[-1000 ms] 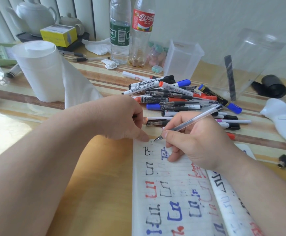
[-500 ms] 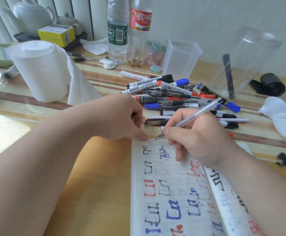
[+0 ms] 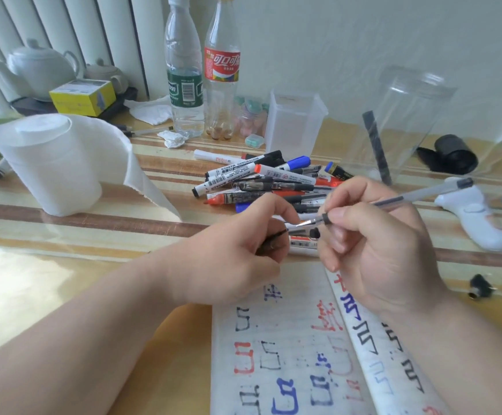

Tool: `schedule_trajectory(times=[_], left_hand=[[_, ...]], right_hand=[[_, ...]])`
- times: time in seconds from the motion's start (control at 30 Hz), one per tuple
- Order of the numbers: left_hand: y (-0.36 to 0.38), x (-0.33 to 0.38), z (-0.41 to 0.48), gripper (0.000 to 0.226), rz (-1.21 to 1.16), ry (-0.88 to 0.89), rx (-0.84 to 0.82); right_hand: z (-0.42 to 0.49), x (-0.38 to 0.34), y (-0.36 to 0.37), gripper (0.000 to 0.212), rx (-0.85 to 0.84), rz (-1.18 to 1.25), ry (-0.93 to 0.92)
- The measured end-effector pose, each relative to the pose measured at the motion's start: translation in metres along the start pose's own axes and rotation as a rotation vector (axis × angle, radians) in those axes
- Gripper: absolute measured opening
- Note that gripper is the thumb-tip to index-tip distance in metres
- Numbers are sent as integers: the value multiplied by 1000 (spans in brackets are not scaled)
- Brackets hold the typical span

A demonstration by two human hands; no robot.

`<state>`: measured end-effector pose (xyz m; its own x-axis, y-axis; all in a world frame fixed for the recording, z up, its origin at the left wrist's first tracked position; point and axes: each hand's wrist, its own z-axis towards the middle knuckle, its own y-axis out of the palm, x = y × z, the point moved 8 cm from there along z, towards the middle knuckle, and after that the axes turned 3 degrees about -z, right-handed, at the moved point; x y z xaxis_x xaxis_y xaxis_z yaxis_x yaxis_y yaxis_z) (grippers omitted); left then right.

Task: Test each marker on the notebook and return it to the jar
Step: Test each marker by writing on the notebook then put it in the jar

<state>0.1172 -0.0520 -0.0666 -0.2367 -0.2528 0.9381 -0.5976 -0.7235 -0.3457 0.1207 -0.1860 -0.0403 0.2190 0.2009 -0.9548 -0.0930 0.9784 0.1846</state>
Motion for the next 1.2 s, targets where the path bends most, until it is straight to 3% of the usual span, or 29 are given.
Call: schedule_trajectory(times=[0.27,0.57,0.87,1.0,1.2], left_hand=[[-3,3,-3,43,-62,-11,32],[-8,2,0,29,116,8,68],[-10,15,-5,45,178,102,148],[-17,19,-7,51,-41,180,220],[-19,20,-6,66,-134,361,290]], right_hand=[[-3,1,3,7,-107,-191,-46],[-9,-1,11,6,-147,-333,-61],[-9,-1,14,8,-142,-404,-68],[-7,0,9,18,-58,-338,-37],[-4,8,8,23,-3,-240,22]])
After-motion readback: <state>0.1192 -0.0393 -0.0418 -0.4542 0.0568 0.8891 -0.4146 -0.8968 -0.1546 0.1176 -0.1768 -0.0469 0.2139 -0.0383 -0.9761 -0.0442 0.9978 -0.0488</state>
